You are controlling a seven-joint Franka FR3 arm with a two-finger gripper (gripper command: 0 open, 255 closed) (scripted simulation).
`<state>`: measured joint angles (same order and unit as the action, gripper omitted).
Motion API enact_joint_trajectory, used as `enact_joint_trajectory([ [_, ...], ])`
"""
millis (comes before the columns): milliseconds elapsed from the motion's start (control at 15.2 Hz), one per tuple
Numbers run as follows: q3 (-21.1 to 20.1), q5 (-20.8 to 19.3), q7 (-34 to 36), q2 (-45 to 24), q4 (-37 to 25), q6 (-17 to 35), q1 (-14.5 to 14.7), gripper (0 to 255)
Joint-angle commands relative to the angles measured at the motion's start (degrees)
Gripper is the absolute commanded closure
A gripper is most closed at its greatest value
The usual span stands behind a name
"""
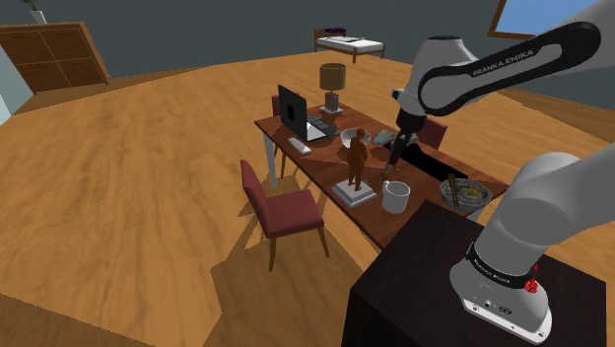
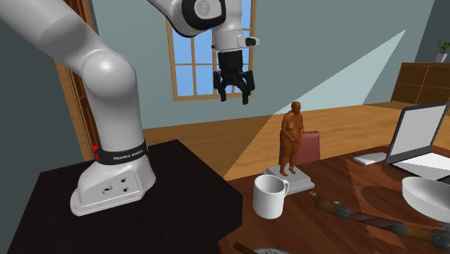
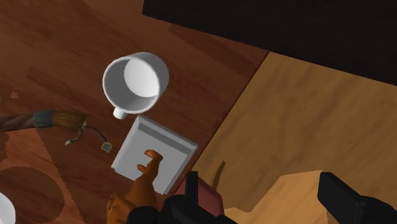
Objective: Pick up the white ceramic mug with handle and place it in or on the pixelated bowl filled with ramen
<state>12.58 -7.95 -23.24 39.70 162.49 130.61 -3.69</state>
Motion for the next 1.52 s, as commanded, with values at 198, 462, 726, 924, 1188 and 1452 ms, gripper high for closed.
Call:
enact_joint_trajectory([
  [198,5.4,-2.2,-5.8,-10.0,2.6,12.2,-1.3,0],
  [462,10.2,-1.5,-11.2,-20.3,2.7,22.2,-0.3,0],
  [726,16.7,6.4,-21.2,-32.3,1.2,31.9,4.7,0],
  [924,19.3,28.4,-40.2,-42.6,-1.8,37.0,10.3,0],
  [1188,6.3,53.8,-63.4,-54.5,-8.4,39.5,-0.3,0],
  [1452,-0.6,61.2,-69.7,-58.9,-10.9,41.8,-6.0,0],
])
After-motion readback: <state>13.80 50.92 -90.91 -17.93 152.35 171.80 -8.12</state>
